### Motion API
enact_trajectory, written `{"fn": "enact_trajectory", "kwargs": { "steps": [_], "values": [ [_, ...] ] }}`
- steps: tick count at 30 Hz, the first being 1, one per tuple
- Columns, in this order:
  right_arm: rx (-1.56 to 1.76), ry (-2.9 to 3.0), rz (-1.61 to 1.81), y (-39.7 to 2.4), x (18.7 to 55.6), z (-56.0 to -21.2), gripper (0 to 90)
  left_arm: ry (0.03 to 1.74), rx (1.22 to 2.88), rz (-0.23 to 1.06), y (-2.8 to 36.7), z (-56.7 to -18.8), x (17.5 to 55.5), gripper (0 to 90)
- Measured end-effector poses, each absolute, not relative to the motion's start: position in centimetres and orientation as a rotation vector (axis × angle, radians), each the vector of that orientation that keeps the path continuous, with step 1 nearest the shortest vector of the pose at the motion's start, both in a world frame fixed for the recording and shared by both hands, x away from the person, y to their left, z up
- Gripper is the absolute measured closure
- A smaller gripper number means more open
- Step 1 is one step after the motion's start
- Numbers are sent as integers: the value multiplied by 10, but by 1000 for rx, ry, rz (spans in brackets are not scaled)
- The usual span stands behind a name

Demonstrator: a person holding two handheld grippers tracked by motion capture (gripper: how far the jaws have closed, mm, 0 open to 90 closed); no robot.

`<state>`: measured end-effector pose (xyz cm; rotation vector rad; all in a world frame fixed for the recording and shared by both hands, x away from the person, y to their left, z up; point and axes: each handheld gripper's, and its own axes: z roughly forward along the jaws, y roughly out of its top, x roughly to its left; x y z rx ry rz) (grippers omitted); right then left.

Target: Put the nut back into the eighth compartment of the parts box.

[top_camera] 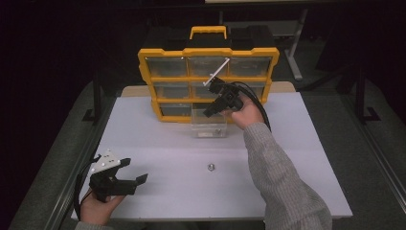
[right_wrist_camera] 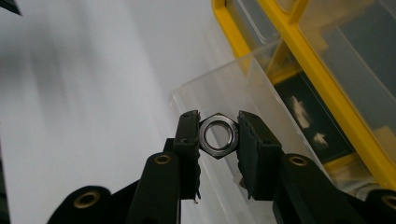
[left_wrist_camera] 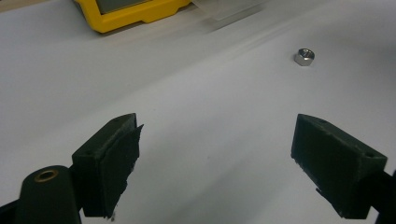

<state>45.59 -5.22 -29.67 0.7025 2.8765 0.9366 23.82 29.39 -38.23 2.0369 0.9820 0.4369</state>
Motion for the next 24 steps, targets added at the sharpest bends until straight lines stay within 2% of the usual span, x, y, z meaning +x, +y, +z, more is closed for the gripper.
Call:
{"fn": "enact_trajectory", "kwargs": {
  "steps": [24],
  "values": [
    [854,2865,832,-51,474,-336,690,1002,2007,427,295,-383,238,148]
  ]
}}
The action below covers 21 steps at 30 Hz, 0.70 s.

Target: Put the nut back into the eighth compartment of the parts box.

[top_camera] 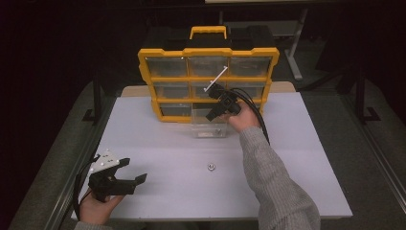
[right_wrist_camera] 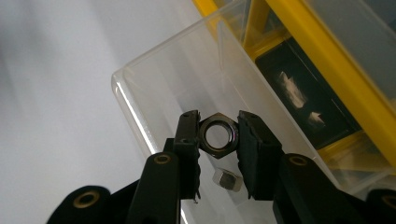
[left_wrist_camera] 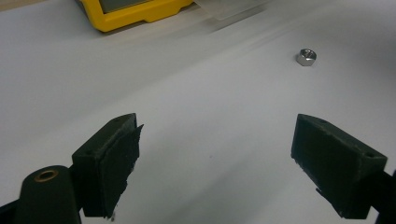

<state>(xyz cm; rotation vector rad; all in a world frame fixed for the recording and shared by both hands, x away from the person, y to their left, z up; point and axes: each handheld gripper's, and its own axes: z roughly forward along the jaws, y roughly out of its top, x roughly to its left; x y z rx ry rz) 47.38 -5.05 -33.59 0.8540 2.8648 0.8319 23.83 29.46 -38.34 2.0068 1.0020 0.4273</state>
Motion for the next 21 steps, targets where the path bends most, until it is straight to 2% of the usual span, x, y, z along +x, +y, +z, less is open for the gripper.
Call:
{"fn": "enact_trajectory", "kwargs": {
  "steps": [6,9,21],
  "values": [
    [882,2866,810,-49,476,-345,680,998,2005,431,295,-383,238,148],
    [917,2862,817,-50,478,-347,639,1000,2006,427,295,-383,238,149],
    [878,2847,840,-62,466,-334,608,1001,2005,427,295,-384,238,148]
  ]
}}
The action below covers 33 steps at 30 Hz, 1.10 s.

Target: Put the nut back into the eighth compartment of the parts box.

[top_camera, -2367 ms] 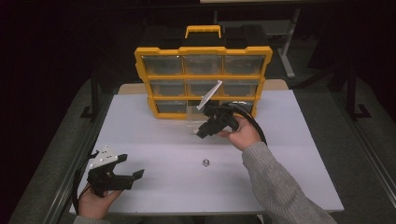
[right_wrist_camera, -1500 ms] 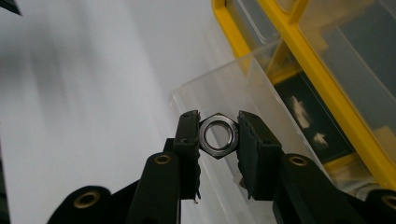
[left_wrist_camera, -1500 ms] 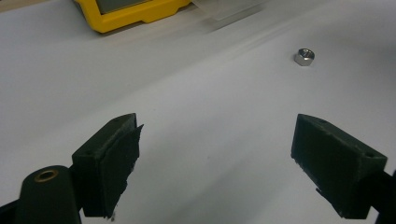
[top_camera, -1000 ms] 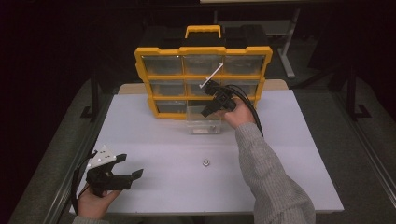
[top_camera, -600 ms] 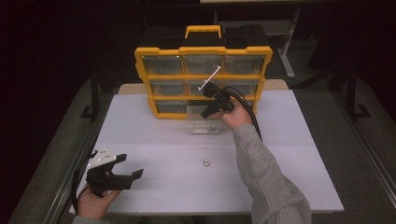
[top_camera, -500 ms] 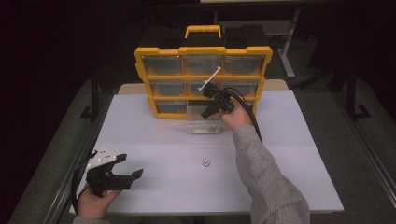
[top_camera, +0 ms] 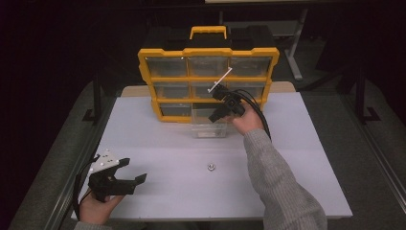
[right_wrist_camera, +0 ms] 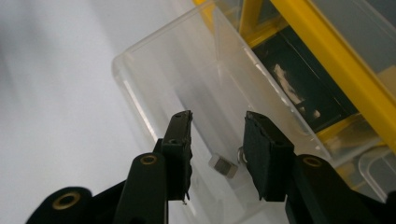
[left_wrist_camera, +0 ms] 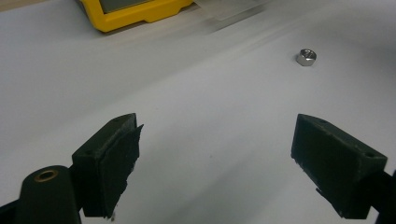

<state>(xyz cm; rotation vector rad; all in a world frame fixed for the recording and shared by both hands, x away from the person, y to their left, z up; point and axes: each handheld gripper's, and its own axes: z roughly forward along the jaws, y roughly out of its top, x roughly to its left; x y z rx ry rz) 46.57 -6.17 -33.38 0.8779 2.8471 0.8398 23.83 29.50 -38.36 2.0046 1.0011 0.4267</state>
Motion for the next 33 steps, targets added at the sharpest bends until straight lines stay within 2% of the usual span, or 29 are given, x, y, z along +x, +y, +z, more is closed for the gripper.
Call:
{"fn": "enact_trajectory", "kwargs": {
  "steps": [18,33],
  "values": [
    [737,2877,918,-75,426,-317,555,988,2022,436,295,-384,239,148],
    [649,2932,942,-73,389,-347,511,992,2009,434,293,-385,239,148]
  ]
}}
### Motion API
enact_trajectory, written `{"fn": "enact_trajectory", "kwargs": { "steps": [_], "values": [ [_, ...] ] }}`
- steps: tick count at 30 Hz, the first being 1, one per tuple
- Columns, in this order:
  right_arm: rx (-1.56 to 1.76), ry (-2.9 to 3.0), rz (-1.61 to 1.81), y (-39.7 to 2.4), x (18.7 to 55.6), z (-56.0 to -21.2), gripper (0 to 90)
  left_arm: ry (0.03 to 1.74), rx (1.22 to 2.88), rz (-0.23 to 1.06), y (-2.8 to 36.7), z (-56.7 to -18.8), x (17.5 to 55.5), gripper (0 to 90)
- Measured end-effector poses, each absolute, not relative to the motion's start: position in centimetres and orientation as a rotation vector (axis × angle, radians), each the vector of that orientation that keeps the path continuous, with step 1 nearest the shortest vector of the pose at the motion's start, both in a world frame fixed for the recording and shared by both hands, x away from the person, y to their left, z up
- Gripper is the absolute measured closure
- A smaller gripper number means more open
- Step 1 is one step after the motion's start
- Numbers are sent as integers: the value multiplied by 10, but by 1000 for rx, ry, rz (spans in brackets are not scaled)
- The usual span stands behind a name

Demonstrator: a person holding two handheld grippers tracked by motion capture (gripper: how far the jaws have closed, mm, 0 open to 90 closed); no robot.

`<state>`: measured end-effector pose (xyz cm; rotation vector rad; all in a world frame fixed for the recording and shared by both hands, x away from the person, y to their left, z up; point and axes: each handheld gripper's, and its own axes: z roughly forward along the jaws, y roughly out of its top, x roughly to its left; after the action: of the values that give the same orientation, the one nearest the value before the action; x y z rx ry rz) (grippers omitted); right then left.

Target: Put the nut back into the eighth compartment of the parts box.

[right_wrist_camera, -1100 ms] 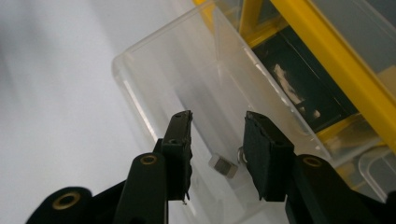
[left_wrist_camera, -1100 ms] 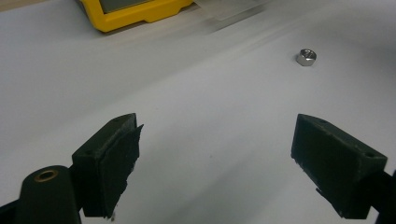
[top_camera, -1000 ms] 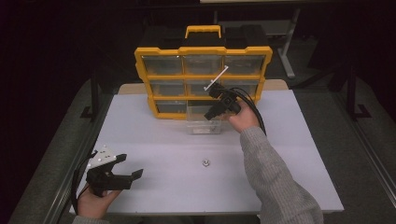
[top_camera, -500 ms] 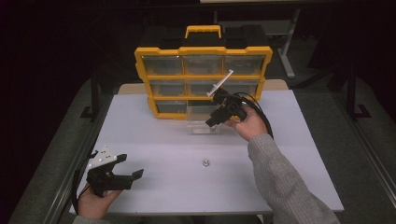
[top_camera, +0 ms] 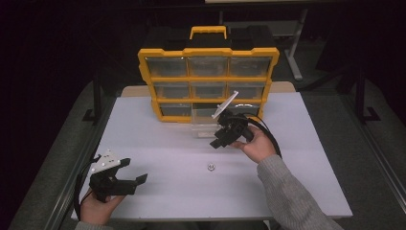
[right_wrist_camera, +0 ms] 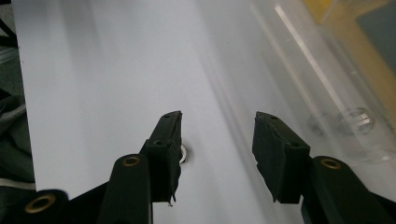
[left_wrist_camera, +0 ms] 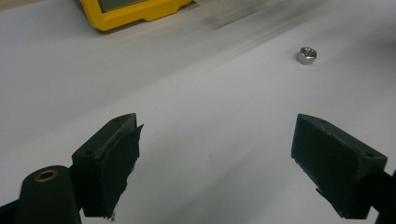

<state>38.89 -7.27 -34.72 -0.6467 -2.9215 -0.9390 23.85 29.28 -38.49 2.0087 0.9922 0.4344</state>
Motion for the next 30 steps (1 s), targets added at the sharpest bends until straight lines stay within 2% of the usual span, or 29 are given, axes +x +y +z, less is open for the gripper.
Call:
{"fn": "enact_trajectory", "kwargs": {
  "steps": [17,30],
  "values": [
    [-631,-2916,-850,-69,371,-391,503,991,2021,436,294,-385,238,148],
    [-574,-2941,-766,-55,360,-419,546,981,2034,441,295,-384,239,148]
  ]
}}
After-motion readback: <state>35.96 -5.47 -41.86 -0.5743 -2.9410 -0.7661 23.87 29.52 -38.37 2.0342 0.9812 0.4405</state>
